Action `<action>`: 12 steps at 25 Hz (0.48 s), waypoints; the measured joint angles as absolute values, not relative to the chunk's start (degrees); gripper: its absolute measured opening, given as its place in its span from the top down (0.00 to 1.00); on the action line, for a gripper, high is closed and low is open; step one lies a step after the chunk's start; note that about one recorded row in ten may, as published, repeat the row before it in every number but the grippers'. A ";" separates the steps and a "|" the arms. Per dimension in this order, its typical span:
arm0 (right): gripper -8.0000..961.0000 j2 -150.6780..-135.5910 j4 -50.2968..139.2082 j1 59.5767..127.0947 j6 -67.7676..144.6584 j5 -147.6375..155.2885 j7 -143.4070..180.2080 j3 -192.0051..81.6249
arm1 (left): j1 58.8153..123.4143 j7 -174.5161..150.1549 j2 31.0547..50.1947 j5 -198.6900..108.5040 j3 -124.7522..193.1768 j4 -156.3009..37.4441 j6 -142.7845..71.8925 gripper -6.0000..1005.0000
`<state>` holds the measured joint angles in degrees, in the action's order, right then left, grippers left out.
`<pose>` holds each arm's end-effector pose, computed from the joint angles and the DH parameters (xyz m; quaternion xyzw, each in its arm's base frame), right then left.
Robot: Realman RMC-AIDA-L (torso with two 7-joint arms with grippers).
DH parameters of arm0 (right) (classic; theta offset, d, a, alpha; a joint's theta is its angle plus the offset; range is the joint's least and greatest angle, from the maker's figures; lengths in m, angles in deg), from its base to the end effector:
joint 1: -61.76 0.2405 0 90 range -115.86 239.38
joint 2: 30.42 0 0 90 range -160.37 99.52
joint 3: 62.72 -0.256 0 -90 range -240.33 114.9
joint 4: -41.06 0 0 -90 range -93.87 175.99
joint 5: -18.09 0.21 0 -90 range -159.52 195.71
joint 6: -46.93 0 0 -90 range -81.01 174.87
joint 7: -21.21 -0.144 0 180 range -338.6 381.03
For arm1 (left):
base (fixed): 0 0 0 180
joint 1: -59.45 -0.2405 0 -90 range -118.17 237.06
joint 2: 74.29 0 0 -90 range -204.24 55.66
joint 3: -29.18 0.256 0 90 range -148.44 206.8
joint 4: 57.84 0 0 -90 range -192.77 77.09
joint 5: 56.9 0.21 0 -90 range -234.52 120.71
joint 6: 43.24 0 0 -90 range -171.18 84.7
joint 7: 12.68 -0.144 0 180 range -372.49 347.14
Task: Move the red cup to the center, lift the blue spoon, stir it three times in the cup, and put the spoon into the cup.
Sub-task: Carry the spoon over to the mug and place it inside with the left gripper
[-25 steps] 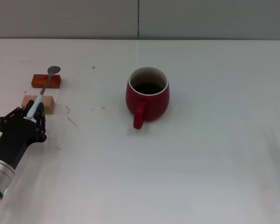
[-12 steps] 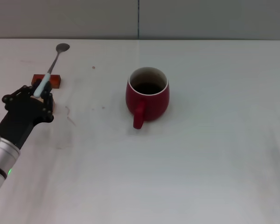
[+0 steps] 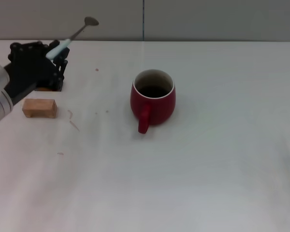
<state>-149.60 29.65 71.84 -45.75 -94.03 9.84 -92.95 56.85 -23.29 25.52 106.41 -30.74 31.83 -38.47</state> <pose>0.3473 0.2264 0.0120 -0.5989 0.2102 0.3995 0.6614 -0.2270 0.2977 0.0268 -0.8495 -0.0897 -0.1208 0.5057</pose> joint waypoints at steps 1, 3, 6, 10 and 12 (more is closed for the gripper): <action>0.30 -149.60 29.64 71.80 -45.78 -93.99 9.83 -92.95 | 56.90 -23.64 24.89 106.43 -31.14 33.89 -40.87 0.82; 0.30 -149.60 29.64 71.71 -45.89 -93.94 9.82 -92.95 | 57.36 -24.70 23.68 106.44 -31.89 38.20 -46.62 0.82; 0.30 -149.60 29.64 71.67 -45.95 -93.92 9.81 -93.09 | 58.85 -28.74 23.26 106.12 -33.07 44.11 -56.28 0.82; 0.30 -149.59 29.63 71.72 -46.04 -93.89 9.79 -93.20 | 62.44 -43.16 27.55 101.41 -37.69 48.93 -73.19 0.82; 0.30 -149.55 29.63 71.75 -46.24 -93.88 9.79 -93.25 | 63.50 -52.68 30.94 96.06 -41.41 50.14 -79.75 0.82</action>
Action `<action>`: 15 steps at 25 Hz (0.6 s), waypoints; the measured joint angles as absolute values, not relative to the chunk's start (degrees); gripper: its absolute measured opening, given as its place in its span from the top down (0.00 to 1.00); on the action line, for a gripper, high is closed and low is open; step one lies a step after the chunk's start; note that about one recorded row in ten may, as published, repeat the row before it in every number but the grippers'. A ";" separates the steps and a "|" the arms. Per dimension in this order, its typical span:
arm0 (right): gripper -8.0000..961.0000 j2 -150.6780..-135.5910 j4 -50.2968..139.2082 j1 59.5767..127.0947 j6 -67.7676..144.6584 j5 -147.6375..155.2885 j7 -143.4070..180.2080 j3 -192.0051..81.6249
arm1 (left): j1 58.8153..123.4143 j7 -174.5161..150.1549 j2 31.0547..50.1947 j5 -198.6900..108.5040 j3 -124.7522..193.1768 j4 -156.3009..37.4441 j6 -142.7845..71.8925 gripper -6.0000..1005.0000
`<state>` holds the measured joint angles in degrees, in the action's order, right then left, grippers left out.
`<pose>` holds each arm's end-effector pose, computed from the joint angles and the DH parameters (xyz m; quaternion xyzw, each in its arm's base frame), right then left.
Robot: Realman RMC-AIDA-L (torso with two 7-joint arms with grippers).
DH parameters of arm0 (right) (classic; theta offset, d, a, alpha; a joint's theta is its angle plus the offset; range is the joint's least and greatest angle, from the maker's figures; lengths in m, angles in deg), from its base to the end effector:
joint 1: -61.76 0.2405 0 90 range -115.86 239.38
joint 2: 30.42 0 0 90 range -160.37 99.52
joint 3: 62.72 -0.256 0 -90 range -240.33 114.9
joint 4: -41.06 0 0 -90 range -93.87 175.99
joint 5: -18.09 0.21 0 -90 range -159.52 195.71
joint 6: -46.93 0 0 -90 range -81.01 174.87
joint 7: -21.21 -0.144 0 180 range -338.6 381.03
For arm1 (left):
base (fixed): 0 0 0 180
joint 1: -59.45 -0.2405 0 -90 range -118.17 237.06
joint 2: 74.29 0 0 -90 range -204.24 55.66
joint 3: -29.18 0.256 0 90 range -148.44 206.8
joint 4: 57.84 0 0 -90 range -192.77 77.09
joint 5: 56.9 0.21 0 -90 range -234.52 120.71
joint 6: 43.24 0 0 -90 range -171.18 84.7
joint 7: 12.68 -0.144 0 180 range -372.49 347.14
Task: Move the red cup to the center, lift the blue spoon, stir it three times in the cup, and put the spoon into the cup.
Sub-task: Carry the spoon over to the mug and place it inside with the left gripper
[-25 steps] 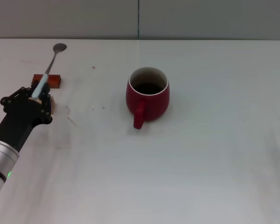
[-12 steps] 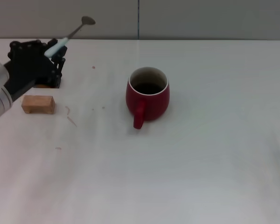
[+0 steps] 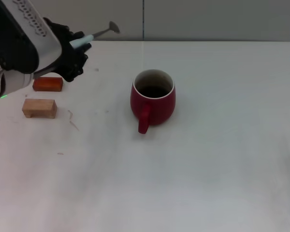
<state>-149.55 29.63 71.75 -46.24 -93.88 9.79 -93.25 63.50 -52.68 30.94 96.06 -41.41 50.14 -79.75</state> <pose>0.3475 0.2257 0.0140 -0.5947 0.2080 0.4016 0.6647 -0.1595 0.3135 0.0383 -0.8973 0.0181 0.0330 0.4398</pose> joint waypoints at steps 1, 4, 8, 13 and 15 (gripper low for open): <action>0.30 -149.54 29.63 71.74 -46.38 -93.87 9.79 -93.30 | 63.80 -58.95 33.49 92.78 -44.18 50.64 -83.52 0.82; 0.30 -149.52 29.63 71.54 -46.64 -93.82 9.79 -93.41 | 64.83 -72.82 41.04 87.93 -53.18 52.20 -93.54 0.82; 0.30 -149.51 29.70 71.12 -46.78 -93.77 9.75 -93.56 | 68.79 -80.18 43.05 83.15 -60.33 53.72 -105.48 0.82; 0.30 -149.51 29.93 71.00 -46.93 -93.71 9.72 -93.63 | 75.01 -81.04 43.26 78.88 -67.16 53.38 -117.67 0.82; 0.30 -149.51 29.94 70.99 -47.01 -93.70 9.70 -93.64 | 76.61 -81.24 43.38 79.00 -67.94 52.91 -121.11 0.82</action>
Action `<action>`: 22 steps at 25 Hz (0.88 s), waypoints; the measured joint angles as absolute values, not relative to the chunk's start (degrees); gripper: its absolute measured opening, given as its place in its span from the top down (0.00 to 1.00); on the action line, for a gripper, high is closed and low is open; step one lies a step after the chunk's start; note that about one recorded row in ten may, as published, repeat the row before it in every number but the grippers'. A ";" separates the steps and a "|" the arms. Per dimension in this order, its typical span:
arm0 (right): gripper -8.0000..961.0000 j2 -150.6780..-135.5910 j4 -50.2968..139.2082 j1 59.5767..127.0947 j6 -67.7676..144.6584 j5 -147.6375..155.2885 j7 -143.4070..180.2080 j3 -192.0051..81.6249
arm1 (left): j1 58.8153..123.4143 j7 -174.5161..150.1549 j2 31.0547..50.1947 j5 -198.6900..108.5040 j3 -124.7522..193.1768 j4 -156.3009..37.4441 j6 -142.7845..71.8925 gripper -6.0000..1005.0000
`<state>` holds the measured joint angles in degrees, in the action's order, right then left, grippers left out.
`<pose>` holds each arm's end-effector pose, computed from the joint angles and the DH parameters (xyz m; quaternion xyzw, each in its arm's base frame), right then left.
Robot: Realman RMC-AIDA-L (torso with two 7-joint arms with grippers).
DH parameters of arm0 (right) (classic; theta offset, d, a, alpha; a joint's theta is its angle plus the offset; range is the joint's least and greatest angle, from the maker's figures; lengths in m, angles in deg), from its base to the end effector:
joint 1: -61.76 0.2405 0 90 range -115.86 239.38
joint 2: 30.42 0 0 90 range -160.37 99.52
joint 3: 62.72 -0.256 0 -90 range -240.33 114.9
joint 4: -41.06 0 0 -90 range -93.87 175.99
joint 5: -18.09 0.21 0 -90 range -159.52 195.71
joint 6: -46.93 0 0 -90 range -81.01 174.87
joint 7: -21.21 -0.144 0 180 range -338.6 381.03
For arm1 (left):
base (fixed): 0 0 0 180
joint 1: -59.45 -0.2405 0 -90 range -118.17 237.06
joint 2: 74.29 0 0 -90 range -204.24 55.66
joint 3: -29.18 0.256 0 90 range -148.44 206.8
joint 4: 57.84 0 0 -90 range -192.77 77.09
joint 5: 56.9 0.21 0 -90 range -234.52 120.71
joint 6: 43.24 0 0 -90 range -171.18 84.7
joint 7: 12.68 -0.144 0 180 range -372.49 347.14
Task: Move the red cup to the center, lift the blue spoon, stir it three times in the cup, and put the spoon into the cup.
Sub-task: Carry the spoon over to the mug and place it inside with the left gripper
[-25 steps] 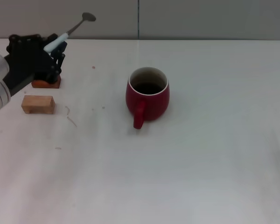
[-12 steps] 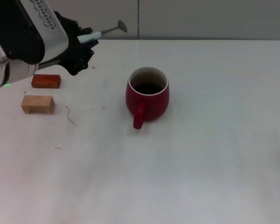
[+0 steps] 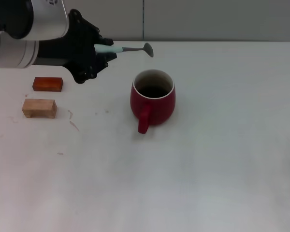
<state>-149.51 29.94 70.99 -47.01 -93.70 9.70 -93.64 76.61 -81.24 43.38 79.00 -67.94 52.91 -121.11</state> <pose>0.3509 0.2203 0.0173 -0.5888 0.2069 0.3990 0.6718 -0.1159 0.3190 0.0597 -0.9496 0.0890 0.0604 0.2944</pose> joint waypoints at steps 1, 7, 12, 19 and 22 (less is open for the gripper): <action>0.30 -149.51 29.96 70.98 -47.07 -93.70 9.70 -93.65 | 77.29 -81.26 43.39 79.22 -67.93 52.70 -122.57 0.82; 0.30 -149.51 29.99 70.98 -47.31 -93.70 9.70 -93.66 | 80.03 -81.24 43.50 81.12 -67.23 50.34 -126.40 0.82; 0.30 -149.51 29.99 70.90 -47.37 -93.69 9.70 -93.66 | 81.70 -81.44 43.53 81.50 -66.61 46.57 -125.96 0.82; 0.30 -149.51 29.98 70.82 -47.58 -93.70 9.70 -93.66 | 84.77 -81.85 43.64 83.91 -66.20 41.81 -124.57 0.82; 0.30 -149.51 29.99 70.78 -47.93 -93.70 9.70 -93.66 | 86.54 -81.84 43.70 85.41 -65.68 38.91 -123.83 0.82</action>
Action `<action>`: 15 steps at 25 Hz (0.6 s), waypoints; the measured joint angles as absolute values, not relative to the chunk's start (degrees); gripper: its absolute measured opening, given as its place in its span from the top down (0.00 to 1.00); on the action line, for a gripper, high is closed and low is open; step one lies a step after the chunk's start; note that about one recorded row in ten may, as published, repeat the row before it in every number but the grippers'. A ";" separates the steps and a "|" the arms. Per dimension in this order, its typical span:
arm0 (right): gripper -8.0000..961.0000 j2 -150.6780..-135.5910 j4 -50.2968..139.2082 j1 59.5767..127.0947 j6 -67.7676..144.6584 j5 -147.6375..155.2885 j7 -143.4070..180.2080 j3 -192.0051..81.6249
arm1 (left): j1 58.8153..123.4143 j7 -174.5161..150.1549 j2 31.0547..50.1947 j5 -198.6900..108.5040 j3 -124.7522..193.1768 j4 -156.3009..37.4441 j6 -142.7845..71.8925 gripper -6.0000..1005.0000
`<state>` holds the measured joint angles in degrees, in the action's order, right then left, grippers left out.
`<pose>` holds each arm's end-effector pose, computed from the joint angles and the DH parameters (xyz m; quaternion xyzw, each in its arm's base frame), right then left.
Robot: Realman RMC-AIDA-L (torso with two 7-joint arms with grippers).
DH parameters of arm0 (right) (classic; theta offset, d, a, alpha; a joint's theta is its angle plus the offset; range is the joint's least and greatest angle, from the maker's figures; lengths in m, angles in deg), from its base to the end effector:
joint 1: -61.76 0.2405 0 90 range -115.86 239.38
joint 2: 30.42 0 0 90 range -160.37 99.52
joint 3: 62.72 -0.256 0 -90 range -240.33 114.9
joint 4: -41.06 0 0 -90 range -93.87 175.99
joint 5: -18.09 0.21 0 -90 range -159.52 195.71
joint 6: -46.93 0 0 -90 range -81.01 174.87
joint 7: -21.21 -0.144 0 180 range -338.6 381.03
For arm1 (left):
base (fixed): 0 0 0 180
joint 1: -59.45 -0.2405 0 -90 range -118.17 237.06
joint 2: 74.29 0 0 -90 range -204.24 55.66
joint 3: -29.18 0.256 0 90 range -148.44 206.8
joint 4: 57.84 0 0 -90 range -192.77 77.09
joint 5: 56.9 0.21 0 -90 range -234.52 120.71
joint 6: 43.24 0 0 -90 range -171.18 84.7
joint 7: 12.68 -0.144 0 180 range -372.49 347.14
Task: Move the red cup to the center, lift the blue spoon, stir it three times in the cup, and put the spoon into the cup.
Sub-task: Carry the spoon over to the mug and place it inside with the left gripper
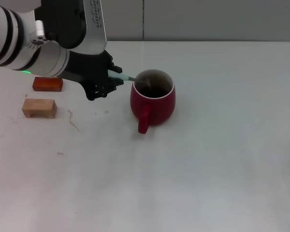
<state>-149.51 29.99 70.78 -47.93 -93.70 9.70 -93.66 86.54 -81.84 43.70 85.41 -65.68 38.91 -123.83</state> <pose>0.3502 0.2183 0.0188 -0.5864 0.2019 0.4023 0.6735 -0.1254 0.3468 0.0228 -0.9621 0.0876 0.1313 0.2225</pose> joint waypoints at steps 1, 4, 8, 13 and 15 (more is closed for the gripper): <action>0.30 -149.51 29.99 70.75 -48.05 -93.70 9.70 -93.66 | 87.02 -81.84 43.72 85.66 -65.50 38.07 -123.42 0.82; 0.30 -149.51 29.99 70.61 -48.26 -93.70 9.70 -93.66 | 88.68 -81.84 43.76 86.09 -65.00 35.28 -122.50 0.82; 0.30 -149.51 29.94 70.21 -48.29 -93.70 9.70 -93.66 | 90.36 -81.84 43.76 86.64 -64.12 32.47 -120.75 0.82; 0.30 -149.51 29.97 70.13 -48.34 -93.70 9.70 -93.66 | 92.88 -81.69 43.87 86.70 -61.54 29.50 -118.69 0.82; 0.30 -149.52 29.98 70.11 -48.35 -93.70 9.70 -93.65 | 93.57 -81.45 43.96 86.67 -59.91 29.01 -118.20 0.82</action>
